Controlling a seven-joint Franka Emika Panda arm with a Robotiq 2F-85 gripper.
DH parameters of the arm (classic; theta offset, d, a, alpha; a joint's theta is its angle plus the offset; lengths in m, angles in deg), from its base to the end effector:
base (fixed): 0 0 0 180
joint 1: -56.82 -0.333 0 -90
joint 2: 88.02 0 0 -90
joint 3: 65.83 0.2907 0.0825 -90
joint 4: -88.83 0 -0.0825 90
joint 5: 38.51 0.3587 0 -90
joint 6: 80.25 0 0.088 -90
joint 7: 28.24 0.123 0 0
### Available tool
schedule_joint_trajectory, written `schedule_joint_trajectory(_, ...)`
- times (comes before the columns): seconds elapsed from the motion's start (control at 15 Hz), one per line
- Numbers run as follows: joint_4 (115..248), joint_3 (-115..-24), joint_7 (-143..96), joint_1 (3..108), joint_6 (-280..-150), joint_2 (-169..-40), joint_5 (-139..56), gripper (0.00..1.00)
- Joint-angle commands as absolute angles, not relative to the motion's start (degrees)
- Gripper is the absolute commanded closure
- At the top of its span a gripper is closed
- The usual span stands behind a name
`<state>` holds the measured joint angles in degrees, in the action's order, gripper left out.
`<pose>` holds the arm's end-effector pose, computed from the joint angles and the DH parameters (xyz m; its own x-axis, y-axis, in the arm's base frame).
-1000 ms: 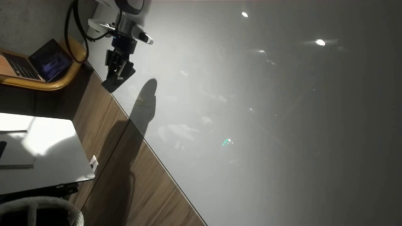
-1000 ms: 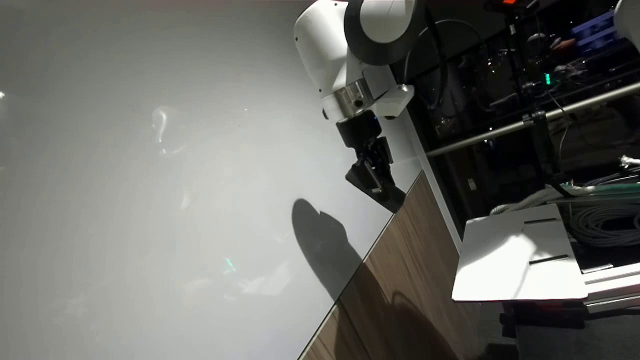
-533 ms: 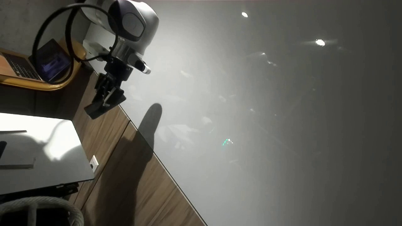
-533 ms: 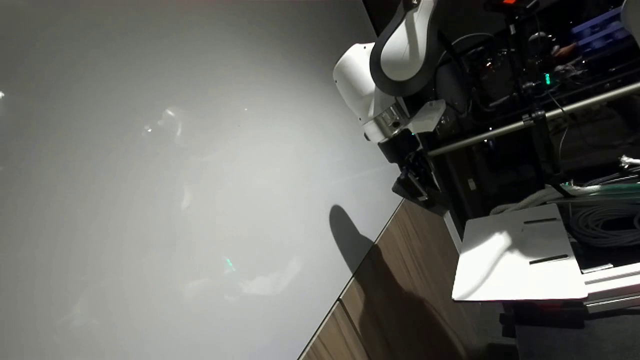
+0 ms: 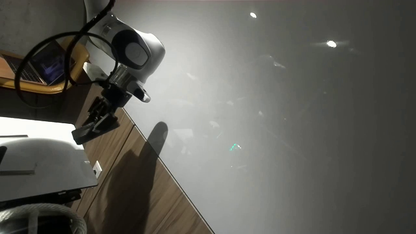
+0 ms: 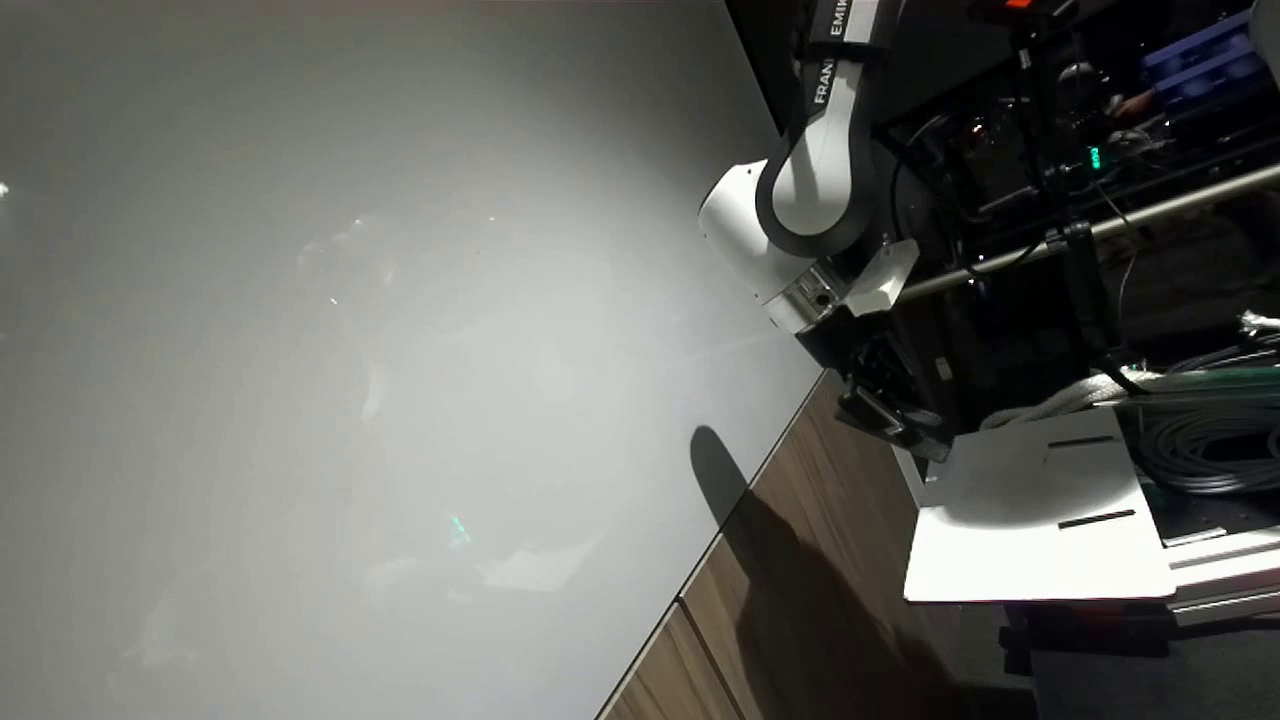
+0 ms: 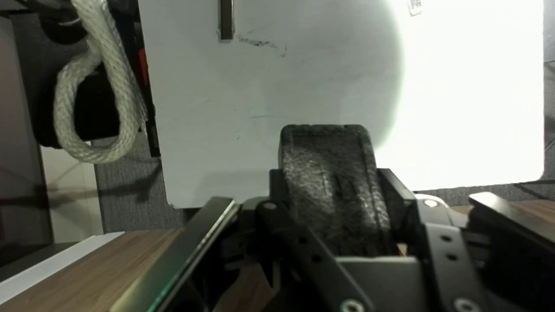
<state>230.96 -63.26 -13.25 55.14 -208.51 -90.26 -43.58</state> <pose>0.4195 0.0276 0.2343 0.9573 -0.1338 -0.2564 -0.1058 -0.9871 0.1201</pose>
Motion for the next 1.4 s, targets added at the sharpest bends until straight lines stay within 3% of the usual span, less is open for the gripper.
schedule_joint_trajectory(0.0, 230.42, -63.99, -13.86, 55.26, -209.1, -93.19, -41.73, 0.71)
schedule_joint_trajectory(1.33, 227.17, -63.4, -16.89, 54.26, -206.56, -102.08, -37.58, 0.71)
